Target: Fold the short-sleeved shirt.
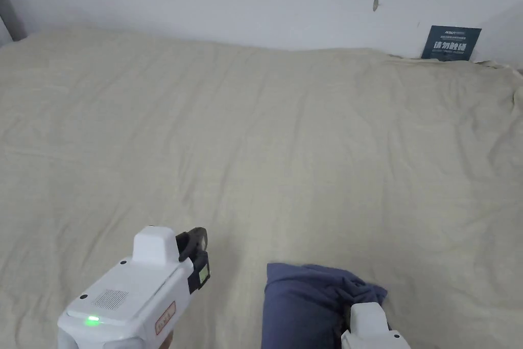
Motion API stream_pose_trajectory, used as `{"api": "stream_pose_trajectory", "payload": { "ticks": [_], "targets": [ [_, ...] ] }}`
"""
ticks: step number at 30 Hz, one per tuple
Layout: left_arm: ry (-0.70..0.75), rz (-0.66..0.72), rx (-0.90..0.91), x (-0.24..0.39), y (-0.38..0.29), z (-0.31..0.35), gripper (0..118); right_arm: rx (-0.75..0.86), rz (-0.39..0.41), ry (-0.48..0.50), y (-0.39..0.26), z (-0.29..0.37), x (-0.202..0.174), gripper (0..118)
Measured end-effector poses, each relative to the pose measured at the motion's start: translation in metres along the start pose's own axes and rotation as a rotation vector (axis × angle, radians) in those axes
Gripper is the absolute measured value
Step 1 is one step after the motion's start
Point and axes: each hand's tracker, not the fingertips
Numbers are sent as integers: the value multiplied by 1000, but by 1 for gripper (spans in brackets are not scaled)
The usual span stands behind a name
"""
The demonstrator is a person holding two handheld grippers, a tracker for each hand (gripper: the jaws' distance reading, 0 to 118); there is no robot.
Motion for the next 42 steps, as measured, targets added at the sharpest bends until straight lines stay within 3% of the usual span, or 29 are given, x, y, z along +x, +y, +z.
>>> {"api": "stream_pose_trajectory", "payload": {
  "ticks": [3, 4, 6, 8, 10, 16, 17, 19, 23, 26, 31, 36, 42],
  "targets": [
    [-69, 53, -160, 7, -9, -21, 18, 14, -17, 7, -2, 3, 1, 0],
    [-99, 74, -216, 11, -12, -29, 29, 17, -19, 9, -2, 4, 1, 0],
    [-145, 89, -330, 19, -18, -43, 66, 18, -25, 14, -7, -1, 7, 0],
    [-187, 109, -412, 28, -26, -57, 86, 14, -36, 19, -7, -2, 10, 0],
    [-222, 146, -473, 33, -32, -70, 90, 14, -46, 23, -11, -6, 14, 0],
    [-274, 184, -620, 48, -47, -106, 89, 2, -78, 33, -13, -10, 21, 0],
    [-268, 163, -647, 52, -49, -111, 87, 2, -77, 35, -13, -11, 22, 0],
    [-262, 119, -682, 57, -52, -118, 68, 1, -76, 39, -7, -2, 15, 0],
    [-274, 198, -715, 43, -60, -126, 52, -3, -83, 48, -7, -2, 17, 0],
    [-300, 307, -722, 25, -64, -130, 49, -9, -82, 58, -3, 0, 16, 0],
    [-311, 313, -715, 21, -63, -131, 37, -73, -98, 83, 20, 12, 17, 0],
    [-360, 304, -688, 20, -42, -120, 24, 41, -106, 88, 41, 52, 35, 0],
    [-351, 163, -626, -3, 0, -105, 22, 192, -81, 36, 77, 106, 63, 0]
  ]
}}
